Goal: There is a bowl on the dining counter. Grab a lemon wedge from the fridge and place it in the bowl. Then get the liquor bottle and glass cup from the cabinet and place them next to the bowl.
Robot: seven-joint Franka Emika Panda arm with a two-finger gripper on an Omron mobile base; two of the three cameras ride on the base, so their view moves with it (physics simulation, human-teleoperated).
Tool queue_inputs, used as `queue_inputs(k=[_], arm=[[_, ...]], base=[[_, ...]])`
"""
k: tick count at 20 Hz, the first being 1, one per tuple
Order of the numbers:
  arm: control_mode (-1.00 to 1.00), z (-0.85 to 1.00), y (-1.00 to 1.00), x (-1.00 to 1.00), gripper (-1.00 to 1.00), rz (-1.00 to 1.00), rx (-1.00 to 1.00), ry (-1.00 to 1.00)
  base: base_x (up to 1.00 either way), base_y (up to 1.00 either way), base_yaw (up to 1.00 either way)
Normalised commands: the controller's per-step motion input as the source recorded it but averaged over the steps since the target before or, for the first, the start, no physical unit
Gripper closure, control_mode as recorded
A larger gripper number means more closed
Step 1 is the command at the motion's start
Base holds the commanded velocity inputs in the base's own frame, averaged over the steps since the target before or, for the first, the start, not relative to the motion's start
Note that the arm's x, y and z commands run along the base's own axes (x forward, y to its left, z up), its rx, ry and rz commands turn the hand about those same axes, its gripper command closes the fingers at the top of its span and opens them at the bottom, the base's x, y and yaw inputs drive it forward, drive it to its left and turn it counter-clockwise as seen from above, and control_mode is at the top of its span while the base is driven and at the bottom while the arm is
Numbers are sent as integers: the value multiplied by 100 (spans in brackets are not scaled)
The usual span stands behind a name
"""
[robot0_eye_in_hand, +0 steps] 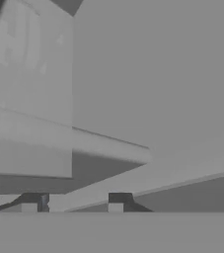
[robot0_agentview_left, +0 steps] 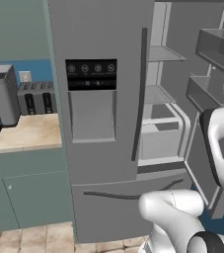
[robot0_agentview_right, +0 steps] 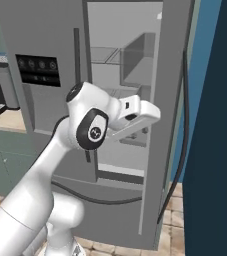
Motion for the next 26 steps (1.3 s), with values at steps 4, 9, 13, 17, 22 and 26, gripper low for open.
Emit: queue_inputs(k=[4,9,13,17,22,26], arm=[[-100,-11,-81,19,-100,0,0,0],[-100,-6,-51,1,-100,0,0,-3],[-100,0,21,-63,-100,2,-2,-18],[-100,-3,64,-67,-100,5,0,-18],[-100,-3,71,-45,-100,5,0,-14],[-100,0,74,-10,-100,4,2,-10]], base=[[0,0,0],[0,0,0],[0,0,0],[0,0,0],[0,0,0],[0,0,0]])
